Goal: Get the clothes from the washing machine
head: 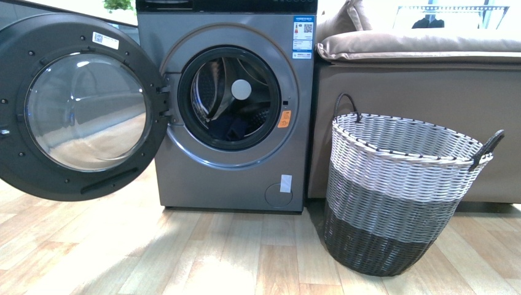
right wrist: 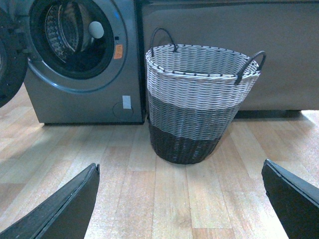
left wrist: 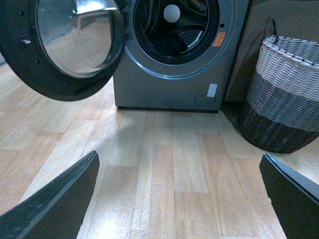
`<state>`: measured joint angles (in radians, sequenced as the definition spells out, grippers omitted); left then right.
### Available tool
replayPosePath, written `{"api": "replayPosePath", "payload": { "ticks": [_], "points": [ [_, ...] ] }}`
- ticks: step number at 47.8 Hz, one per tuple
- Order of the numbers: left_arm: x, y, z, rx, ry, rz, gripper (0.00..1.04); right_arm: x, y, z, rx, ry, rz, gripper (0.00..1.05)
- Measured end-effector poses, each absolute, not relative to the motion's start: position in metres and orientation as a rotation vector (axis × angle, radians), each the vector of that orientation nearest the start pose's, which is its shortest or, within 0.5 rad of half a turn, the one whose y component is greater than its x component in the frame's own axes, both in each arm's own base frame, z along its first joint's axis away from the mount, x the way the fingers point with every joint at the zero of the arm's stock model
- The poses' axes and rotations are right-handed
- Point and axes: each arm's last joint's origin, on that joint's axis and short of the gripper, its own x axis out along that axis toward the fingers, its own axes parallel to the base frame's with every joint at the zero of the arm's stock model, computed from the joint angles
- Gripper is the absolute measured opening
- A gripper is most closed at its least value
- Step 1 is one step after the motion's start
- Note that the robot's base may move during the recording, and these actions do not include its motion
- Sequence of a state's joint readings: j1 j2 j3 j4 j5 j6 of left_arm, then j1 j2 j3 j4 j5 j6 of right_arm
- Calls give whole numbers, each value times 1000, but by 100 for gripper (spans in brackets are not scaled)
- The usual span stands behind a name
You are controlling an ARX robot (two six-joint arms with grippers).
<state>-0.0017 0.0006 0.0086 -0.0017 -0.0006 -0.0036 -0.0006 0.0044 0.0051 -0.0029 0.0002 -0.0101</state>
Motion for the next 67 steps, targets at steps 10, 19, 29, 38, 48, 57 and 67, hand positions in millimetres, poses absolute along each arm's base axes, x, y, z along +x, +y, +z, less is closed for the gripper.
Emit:
{"api": "replayPosePath", "payload": {
  "ticks": [10,19,29,38,48,57,67],
  "points": [
    [97,0,166,-4,-6,-1,98,98,0,165,-10,2,-1,97],
    [97,0,166,-4,-6,-2,98,98,0,165,-10,2,-1,97],
    [97,0,166,-4,-7,-1,98,98,0,165,-10,2,0,97],
    [97,0,166,-4,-7,-1,98,98,0,165,-10,2,0,97],
    [97,0,166,-4,-7,-2,98,98,0,165,-10,2,0,97],
    [97,0,166,-4,-7,-2,98,98,0,165,-10,2,0,97],
    [97,0,166,-4,-7,-2,98,98,0,165,-10,1,-2,97]
  ]
}}
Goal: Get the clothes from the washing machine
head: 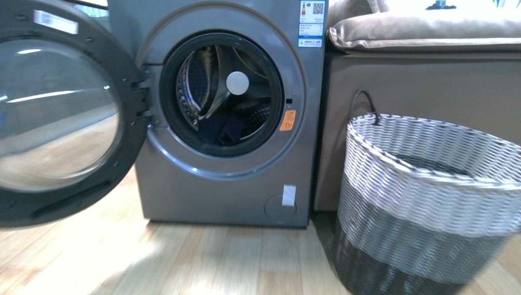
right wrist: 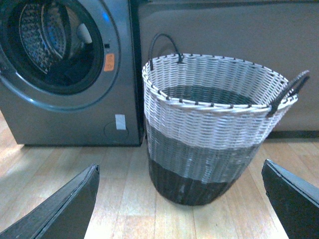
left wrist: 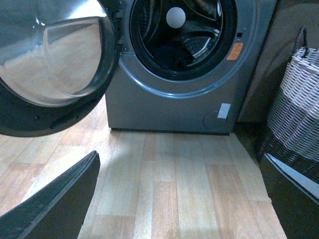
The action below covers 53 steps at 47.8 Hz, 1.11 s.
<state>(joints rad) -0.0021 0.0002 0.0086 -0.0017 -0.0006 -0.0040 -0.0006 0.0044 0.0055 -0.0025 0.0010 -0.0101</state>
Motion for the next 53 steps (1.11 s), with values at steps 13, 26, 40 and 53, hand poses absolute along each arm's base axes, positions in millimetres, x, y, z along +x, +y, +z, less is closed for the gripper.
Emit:
{"api": "replayPosePath", "payload": {
  "ticks": [13,26,40,53],
  "points": [
    [97,0,166,-4,-6,-3,98,98,0,165,-10,2,-3,97],
    [97,0,166,-4,-7,1,98,98,0,165,-10,1,0,97],
    [97,0,166,-4,-6,-1,98,98,0,165,-10,1,0,97],
    [97,0,166,-4,-6,-1,98,98,0,165,-10,1,0,97]
  ]
}}
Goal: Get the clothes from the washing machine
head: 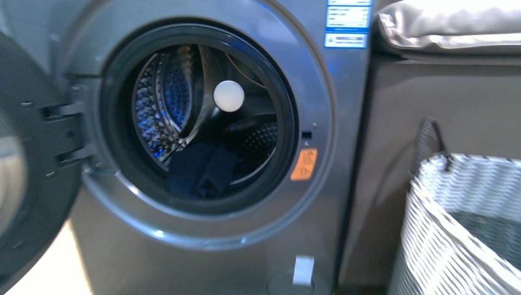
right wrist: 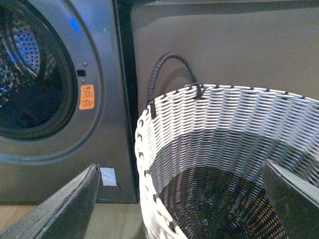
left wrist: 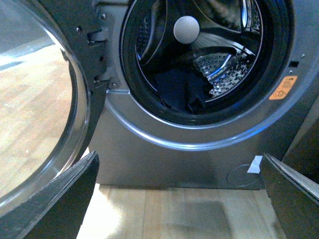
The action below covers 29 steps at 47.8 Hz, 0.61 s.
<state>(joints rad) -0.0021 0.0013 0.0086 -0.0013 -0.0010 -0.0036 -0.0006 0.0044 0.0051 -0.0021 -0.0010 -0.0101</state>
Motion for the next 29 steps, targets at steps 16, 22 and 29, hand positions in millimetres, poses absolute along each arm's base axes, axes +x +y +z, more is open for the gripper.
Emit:
{"api": "replayPosePath", "payload": {
  "ticks": [16,22,29],
  "points": [
    [97,0,166,-4,-5,-2,98,98,0,165,-10,2,-2,97],
    [97,0,166,-4,-5,0,98,98,0,165,-10,1,0,97],
    [97,0,166,-4,-5,-1,98,98,0,165,-10,1,0,97]
  ]
}}
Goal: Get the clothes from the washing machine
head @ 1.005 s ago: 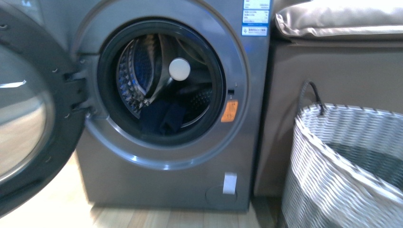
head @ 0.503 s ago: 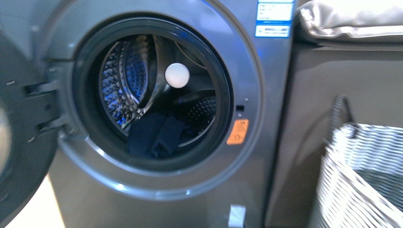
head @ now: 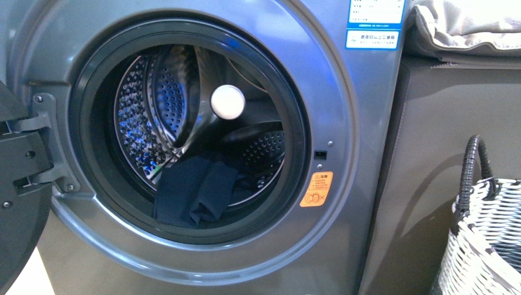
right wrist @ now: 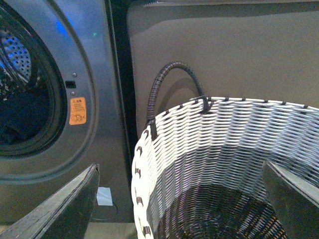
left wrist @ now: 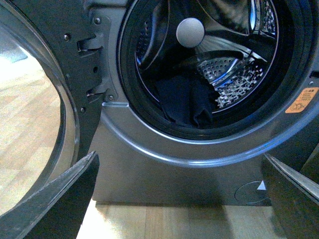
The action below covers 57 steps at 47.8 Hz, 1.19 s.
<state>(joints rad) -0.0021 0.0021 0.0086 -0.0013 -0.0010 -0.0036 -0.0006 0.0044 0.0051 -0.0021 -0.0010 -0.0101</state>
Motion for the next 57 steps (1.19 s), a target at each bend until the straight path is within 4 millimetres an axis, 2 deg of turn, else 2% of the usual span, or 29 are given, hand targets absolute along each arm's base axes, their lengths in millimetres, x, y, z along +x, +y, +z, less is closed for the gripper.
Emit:
{"api": "replayPosePath", "payload": {
  "ticks": [41,44,47,51,57],
  "points": [
    [97,0,166,-4,-6,-2,98,98,0,165,-10,1,0,97],
    [99,-1,166,-52,30,-14,98,98,0,165,-10,1,1,97],
    [107,-5,176,-75,27,-41,98,98,0,165,-10,1,0,97],
    [122,-13,206,-80,-66,-87,98,98,0,165,-10,1,1,97],
    [142,-23,228,-59,-112,-125,98,98,0,165,-10,1,1,97]
  ]
}}
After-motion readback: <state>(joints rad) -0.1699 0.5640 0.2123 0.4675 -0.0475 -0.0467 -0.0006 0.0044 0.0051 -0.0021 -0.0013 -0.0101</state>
